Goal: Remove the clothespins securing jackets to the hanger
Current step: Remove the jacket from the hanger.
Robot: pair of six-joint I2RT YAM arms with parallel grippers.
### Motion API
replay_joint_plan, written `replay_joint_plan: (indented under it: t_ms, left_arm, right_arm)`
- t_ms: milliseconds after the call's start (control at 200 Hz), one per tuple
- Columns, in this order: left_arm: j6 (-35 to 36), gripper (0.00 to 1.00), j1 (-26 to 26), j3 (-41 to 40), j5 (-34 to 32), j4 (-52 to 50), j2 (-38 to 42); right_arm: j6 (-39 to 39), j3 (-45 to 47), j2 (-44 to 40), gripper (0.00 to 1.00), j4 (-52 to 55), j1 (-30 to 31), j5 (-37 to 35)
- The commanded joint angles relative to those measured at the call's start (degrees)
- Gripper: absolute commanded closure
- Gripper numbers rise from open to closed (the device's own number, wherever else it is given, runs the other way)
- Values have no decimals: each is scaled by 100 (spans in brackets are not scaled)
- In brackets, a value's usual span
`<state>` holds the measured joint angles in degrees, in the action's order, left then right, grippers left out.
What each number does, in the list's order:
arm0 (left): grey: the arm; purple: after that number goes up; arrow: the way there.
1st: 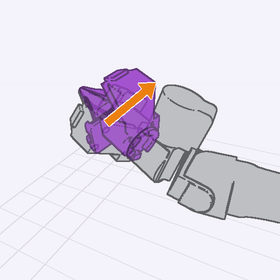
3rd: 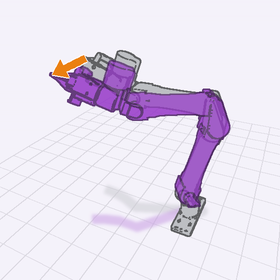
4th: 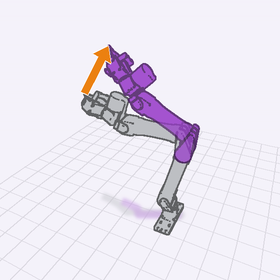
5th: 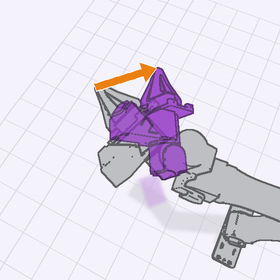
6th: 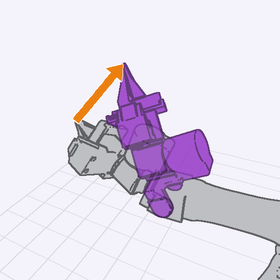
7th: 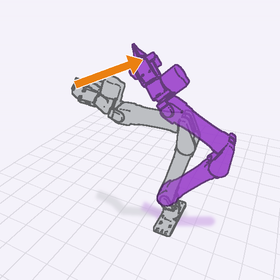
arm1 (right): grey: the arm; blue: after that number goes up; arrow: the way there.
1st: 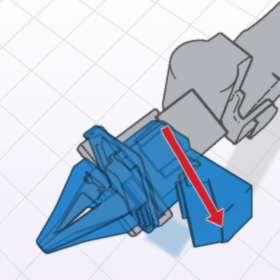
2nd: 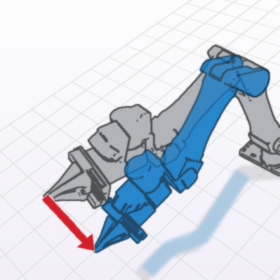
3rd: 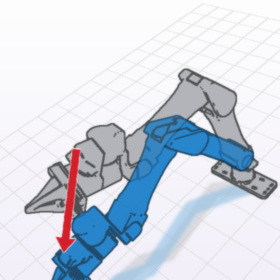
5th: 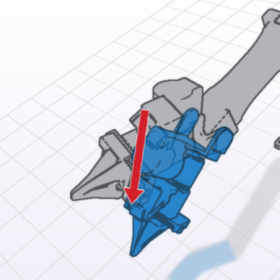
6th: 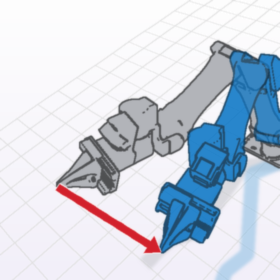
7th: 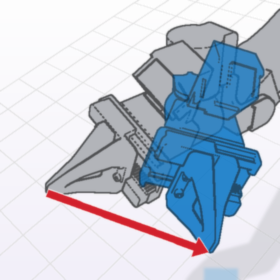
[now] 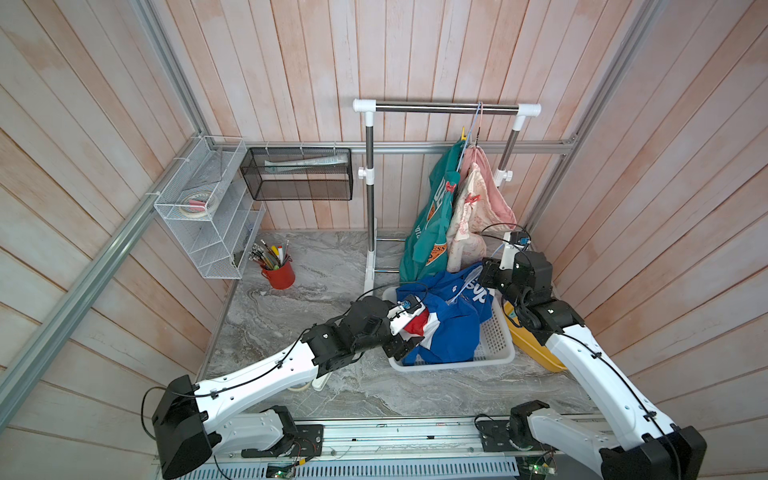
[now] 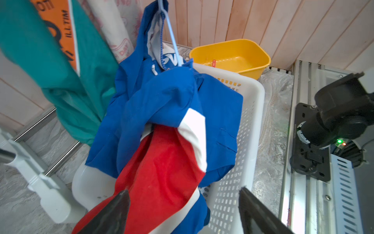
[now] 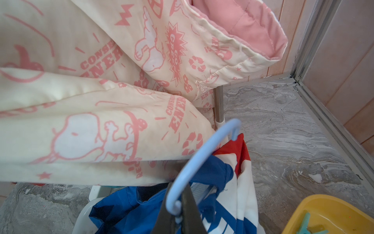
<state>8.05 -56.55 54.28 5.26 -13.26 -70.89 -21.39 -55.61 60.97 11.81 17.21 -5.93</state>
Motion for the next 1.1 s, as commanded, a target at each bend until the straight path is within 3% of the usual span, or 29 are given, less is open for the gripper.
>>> replay_joint_plan:
  t_ms: [0, 140, 375, 520, 805, 1095]
  left_arm:
    - [232, 14, -107, 227, 106, 74, -243]
    - [120, 21, -112, 313, -245, 203, -611]
    - [-3, 73, -106, 298, -493, 387, -820]
    - [-75, 100, -104, 267, -667, 482, -814]
    - [-388, 100, -98, 320, -1071, 517, -610]
    - [-676, 100, -93, -121, -1027, 684, 280]
  right_arm:
    - [-42, -85, 21, 100, 146, 37, 27]
    - [-39, -84, 29, 100, 139, 32, 41]
    - [24, -130, -10, 100, 206, 37, 60]
    - [68, -160, -31, 100, 216, 35, 93]
    - [142, -134, -15, 100, 256, 28, 13]
    - [110, -13, 205, 100, 102, -168, 226]
